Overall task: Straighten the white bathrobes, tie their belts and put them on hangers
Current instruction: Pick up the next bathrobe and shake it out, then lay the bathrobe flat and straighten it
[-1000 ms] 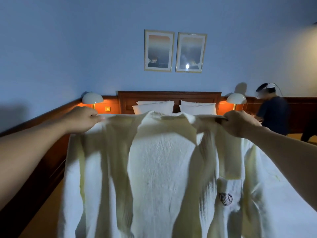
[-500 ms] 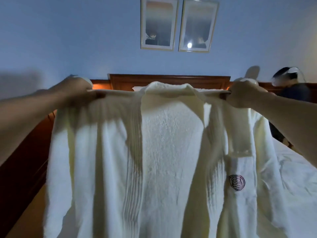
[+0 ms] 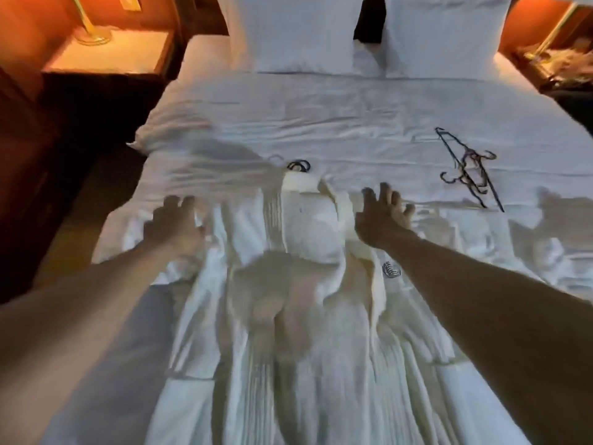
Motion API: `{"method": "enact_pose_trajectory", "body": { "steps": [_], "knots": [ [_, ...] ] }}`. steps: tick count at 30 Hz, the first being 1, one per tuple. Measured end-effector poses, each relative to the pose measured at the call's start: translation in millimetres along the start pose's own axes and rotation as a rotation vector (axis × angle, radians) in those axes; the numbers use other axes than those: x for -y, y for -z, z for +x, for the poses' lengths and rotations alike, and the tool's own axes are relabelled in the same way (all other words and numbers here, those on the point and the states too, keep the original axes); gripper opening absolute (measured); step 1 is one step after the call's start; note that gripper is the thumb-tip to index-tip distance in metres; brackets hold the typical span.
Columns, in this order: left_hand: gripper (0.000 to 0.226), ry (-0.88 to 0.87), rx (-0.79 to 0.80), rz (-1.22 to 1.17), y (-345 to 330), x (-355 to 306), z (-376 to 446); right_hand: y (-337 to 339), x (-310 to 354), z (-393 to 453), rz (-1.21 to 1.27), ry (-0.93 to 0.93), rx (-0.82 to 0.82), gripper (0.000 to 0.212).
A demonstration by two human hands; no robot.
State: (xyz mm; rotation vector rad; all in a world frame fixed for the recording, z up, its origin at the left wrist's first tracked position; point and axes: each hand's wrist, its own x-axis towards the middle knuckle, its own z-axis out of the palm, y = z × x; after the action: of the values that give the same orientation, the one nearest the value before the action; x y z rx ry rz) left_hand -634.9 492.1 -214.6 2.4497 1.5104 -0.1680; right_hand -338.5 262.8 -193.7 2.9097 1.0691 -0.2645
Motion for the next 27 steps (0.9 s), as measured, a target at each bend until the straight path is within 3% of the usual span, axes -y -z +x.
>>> {"method": "enact_pose_trajectory", "body": {
  "steps": [3, 7, 9, 12, 15, 19, 21, 24, 27],
  "knots": [
    [0.029, 0.040, 0.146, -0.126, -83, 31, -21, -80, 16, -40, 0.114, 0.104, 0.137, 0.046],
    [0.027, 0.196, 0.156, -0.311, -139, 56, -71, -118, 50, -103, 0.360, 0.199, 0.063, 0.033],
    [0.032, 0.283, 0.151, -0.389, -153, 64, -97, -120, 72, -131, 0.477, 0.219, 0.145, 0.022],
    [0.021, 0.348, 0.123, -0.438, -165, 72, -126, -120, 103, -167, 0.493, 0.146, 0.361, 0.016],
    [0.023, 0.355, 0.049, -0.370, -166, 73, -147, -131, 125, -189, 0.420, 0.029, 0.476, 0.030],
    [0.031, 0.414, 0.104, -0.338, -164, 73, -172, -139, 133, -202, 0.477, -0.122, 0.606, 0.078],
    [0.030, 0.450, 0.147, -0.321, -159, 71, -186, -140, 131, -207, 0.494, -0.121, 0.551, 0.074],
    [0.030, 0.419, 0.091, -0.221, -153, 72, -209, -140, 127, -227, 0.720, -0.060, 0.380, 0.049],
    [0.036, 0.357, -0.059, -0.516, -150, 66, -227, -133, 115, -250, 1.191, -0.107, 0.280, 0.030]
  ]
}}
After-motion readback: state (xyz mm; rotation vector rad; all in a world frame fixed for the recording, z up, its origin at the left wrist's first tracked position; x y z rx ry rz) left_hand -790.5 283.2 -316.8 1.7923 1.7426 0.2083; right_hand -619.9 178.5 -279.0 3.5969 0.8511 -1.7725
